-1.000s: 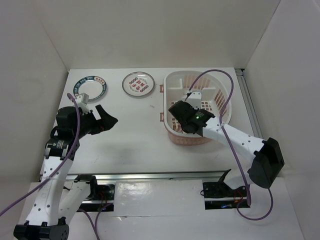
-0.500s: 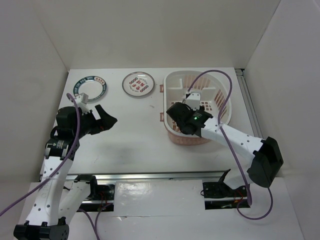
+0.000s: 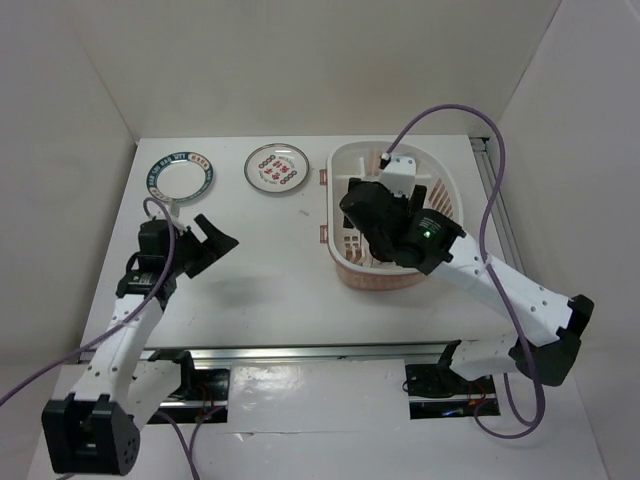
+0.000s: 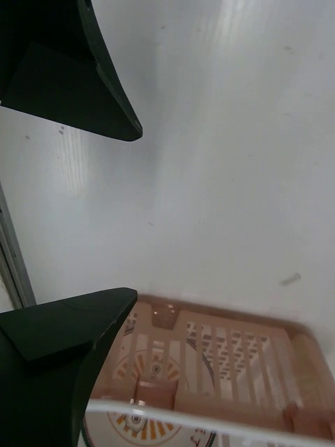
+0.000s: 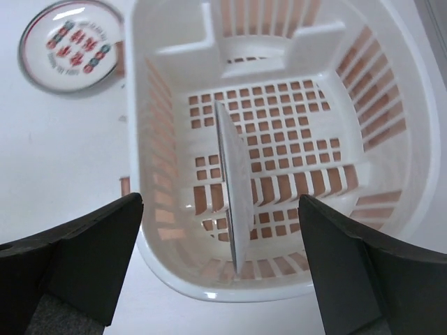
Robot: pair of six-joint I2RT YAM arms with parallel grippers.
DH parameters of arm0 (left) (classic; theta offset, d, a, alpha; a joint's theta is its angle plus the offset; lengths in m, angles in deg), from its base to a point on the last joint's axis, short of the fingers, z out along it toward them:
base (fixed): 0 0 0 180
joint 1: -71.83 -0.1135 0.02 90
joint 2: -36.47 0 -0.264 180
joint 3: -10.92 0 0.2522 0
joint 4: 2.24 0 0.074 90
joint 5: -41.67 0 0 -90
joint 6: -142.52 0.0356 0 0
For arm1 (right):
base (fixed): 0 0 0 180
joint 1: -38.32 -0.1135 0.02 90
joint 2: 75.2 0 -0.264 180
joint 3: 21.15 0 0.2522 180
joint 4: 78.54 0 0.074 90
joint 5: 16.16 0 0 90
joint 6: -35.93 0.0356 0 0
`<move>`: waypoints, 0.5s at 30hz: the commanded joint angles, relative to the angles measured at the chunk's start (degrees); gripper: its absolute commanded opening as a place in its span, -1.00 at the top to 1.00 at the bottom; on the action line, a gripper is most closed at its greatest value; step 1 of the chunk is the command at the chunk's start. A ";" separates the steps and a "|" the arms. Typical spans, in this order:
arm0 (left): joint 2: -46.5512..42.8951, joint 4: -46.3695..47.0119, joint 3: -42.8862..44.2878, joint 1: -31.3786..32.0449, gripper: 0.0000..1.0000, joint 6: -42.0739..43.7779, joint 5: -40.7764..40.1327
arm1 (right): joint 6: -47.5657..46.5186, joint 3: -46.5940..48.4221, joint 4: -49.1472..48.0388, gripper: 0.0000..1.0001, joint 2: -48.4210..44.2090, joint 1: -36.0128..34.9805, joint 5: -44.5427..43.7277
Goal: Load the plates into the dish rack
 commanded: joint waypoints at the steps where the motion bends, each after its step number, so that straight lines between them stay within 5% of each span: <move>1: 5.19 20.23 -9.00 0.40 -1.00 -11.11 4.29 | -15.18 -0.32 -5.08 -0.98 -5.27 -2.35 4.47; 2: 7.21 31.95 -13.03 0.40 -1.00 -14.35 4.30 | -18.67 -2.25 -13.92 -0.98 -7.04 -2.36 15.92; 4: 15.81 40.73 -14.13 1.81 -1.00 -16.22 2.64 | -22.47 -6.74 -21.87 -0.98 -12.04 -2.36 26.00; 8: 32.43 56.10 -11.59 2.34 -1.00 -19.39 2.45 | -24.68 -6.40 -21.13 -0.98 -14.70 -2.88 28.78; 15: 57.48 68.79 -2.19 2.34 -1.00 -25.01 3.60 | -26.35 -6.39 -20.42 -0.98 -17.43 -3.41 31.24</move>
